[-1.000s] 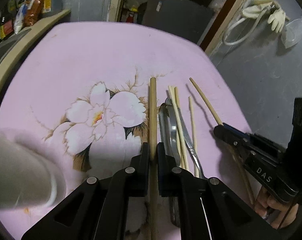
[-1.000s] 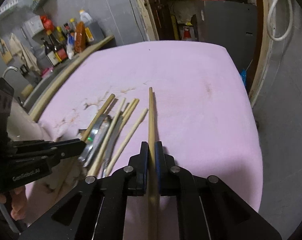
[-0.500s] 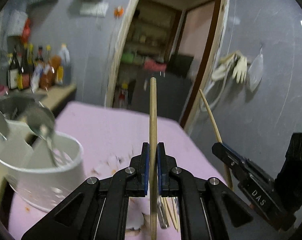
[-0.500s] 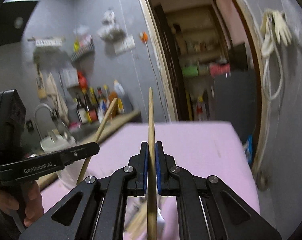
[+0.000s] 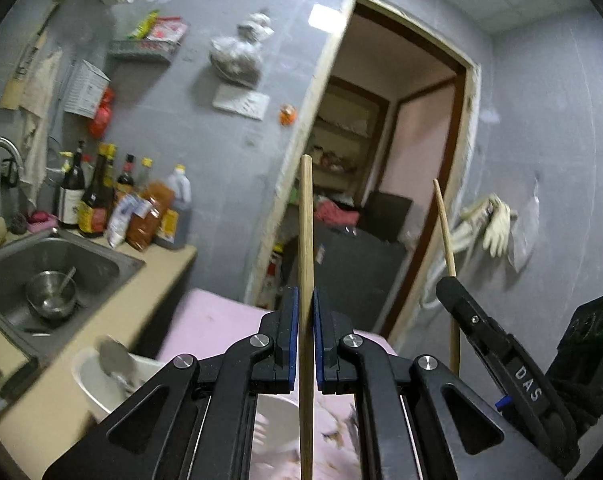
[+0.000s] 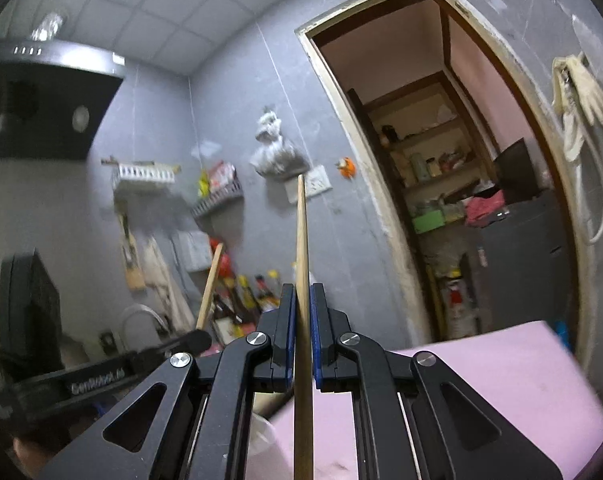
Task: Organize utensils
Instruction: 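Lift both chopsticks upright and carry them toward the white holder, then lower both held chopsticks into the white holder and open both tools, then move both tools back over the utensils lying on the pink table, then grasp a steel spoon with the left tool while the right tool grasps a chopstick, then lift the spoon and chopstick and carry both toward the white holder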
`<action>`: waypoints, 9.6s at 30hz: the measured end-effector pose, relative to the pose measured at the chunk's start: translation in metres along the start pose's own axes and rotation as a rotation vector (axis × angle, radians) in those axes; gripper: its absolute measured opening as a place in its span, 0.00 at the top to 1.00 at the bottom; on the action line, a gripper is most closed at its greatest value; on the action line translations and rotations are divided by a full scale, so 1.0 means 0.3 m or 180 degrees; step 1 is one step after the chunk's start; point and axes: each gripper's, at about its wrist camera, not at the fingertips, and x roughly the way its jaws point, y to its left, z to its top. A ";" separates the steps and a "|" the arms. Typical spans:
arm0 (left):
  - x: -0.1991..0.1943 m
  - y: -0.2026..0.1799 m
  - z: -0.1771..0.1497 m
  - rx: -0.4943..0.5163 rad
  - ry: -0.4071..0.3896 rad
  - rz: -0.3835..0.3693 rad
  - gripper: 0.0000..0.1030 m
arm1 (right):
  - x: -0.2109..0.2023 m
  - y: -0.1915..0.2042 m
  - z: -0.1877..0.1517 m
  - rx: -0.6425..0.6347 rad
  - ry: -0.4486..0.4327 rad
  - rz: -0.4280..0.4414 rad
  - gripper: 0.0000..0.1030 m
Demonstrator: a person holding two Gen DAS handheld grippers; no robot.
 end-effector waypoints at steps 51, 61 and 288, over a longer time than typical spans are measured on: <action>0.022 0.387 -0.059 -0.0365 -0.0774 0.0747 0.95 | 0.242 0.062 -0.142 0.0486 -0.0323 -0.0217 0.95; 0.034 0.372 -0.076 -0.0290 -0.0735 0.0730 0.95 | 0.232 0.102 -0.151 0.0244 -0.0425 -0.0298 0.95; -0.100 -0.024 -0.095 0.0250 -0.0231 -0.0167 0.95 | -0.131 0.053 0.054 -0.0645 0.0399 0.0082 0.97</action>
